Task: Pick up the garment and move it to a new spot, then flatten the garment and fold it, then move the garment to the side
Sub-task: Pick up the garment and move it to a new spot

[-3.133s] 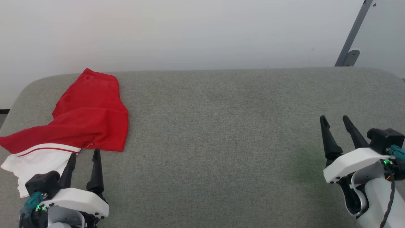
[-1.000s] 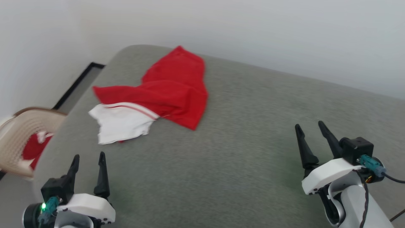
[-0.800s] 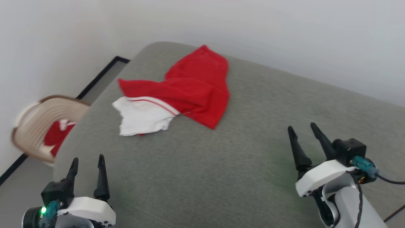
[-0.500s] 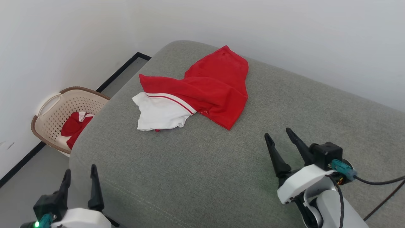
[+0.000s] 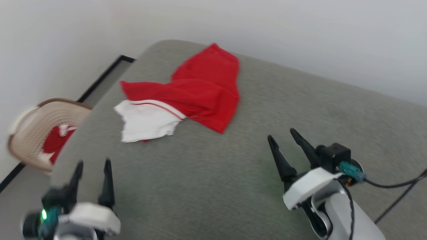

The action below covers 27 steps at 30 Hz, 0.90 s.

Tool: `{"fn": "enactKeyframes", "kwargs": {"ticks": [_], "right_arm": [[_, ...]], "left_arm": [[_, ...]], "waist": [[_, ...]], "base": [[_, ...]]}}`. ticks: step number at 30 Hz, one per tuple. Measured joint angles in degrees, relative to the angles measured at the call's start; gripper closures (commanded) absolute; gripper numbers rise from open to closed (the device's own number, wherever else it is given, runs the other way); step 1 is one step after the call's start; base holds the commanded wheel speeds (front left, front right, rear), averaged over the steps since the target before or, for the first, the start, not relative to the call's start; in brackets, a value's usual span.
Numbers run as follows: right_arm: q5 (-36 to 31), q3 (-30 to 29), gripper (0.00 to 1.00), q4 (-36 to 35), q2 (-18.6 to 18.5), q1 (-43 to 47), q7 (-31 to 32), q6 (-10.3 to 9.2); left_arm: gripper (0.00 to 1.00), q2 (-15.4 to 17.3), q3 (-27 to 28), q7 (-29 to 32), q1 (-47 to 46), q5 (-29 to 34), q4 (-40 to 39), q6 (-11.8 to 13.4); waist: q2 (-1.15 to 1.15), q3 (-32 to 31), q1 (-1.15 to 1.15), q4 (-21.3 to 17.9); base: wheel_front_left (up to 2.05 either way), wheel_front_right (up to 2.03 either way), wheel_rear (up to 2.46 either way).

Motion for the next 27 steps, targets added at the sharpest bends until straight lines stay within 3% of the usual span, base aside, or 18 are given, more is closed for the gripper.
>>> {"fn": "enactKeyframes", "kwargs": {"ticks": [7, 14, 21, 27], "right_arm": [[-0.4, 0.1, 0.0, -0.9, 0.2, -3.5, 0.0, 0.0], [-1.8, -0.4, 0.0, -1.8, -0.3, -6.1, 0.0, 0.0], [-2.4, -0.7, 0.0, -3.2, 0.4, -8.8, 0.0, 0.0], [-2.4, -0.1, 0.0, -4.8, 1.3, -10.1, 0.0, 0.0]], "left_arm": [[0.0, 9.3, -5.4, 0.2, -15.1, -1.6, 8.2, -0.7], [0.0, 20.4, -21.3, 5.9, -31.9, -14.1, 17.6, -0.9], [0.0, 28.1, -33.0, 24.3, -40.1, -29.4, 26.2, -0.9], [0.0, 34.7, -38.0, 36.6, -42.0, -40.4, 28.6, -0.9]], "waist": [[0.0, 3.5, 0.0, -7.6], [0.0, 9.7, 0.0, -15.1], [0.0, 14.9, 0.0, -22.0], [0.0, 18.6, 0.0, -26.7]], "base": [[0.0, 0.0, 0.0], [0.0, 0.0, 0.0], [0.0, 0.0, 0.0], [0.0, 0.0, 0.0]]}}
